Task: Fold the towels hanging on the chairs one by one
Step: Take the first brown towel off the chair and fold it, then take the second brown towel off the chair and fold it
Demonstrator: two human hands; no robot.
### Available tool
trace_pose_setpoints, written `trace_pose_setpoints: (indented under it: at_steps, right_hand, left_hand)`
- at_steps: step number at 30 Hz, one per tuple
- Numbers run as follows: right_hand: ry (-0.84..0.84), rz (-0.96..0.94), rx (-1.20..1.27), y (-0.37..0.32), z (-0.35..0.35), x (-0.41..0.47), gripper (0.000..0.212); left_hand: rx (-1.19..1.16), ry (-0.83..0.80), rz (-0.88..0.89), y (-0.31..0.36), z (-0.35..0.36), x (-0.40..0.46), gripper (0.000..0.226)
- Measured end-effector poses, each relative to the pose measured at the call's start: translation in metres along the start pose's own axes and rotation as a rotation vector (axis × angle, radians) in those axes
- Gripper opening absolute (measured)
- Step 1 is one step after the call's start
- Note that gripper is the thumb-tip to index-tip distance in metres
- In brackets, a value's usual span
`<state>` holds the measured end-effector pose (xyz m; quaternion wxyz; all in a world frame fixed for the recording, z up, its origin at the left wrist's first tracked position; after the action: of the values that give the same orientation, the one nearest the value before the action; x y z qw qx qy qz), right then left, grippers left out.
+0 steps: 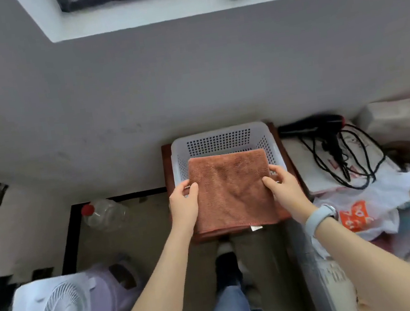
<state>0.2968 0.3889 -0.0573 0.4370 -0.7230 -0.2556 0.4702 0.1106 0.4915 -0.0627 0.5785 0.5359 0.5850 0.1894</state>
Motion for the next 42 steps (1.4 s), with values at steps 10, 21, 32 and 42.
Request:
trace_pose_setpoints:
  at_steps: [10,21,32,42]
  right_hand:
    - [-0.017,0.187,0.003,0.009,0.003,0.120,0.036]
    - [-0.203,0.272,-0.078,0.057,0.019,0.171,0.045]
    - [-0.654,-0.127,-1.388,0.077,0.004,0.170,0.091]
    - [-0.549,-0.176,-1.273,0.039,0.008,0.156,0.061]
  left_hand:
    - [0.136,0.019,-0.196,0.005,0.050,0.116,0.037]
    - [0.465,0.169,-0.188,-0.031,0.066,0.125,0.044]
    - [1.152,-0.480,-0.091,-0.059,0.065,0.147,0.103]
    - [1.005,-0.226,0.018,-0.024,0.062,0.124,0.068]
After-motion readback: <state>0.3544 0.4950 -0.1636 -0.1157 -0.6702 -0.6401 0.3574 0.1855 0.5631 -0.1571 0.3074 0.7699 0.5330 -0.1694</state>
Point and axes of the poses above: each hand's wrist, its own x-axis towards the middle knuckle, its own z-axis out of the palm, y = z × x, the point moved 1 cm from there along x, towards the middle knuckle, and after that the axes turned 9 degrees about -y, right-handed, at the moved point
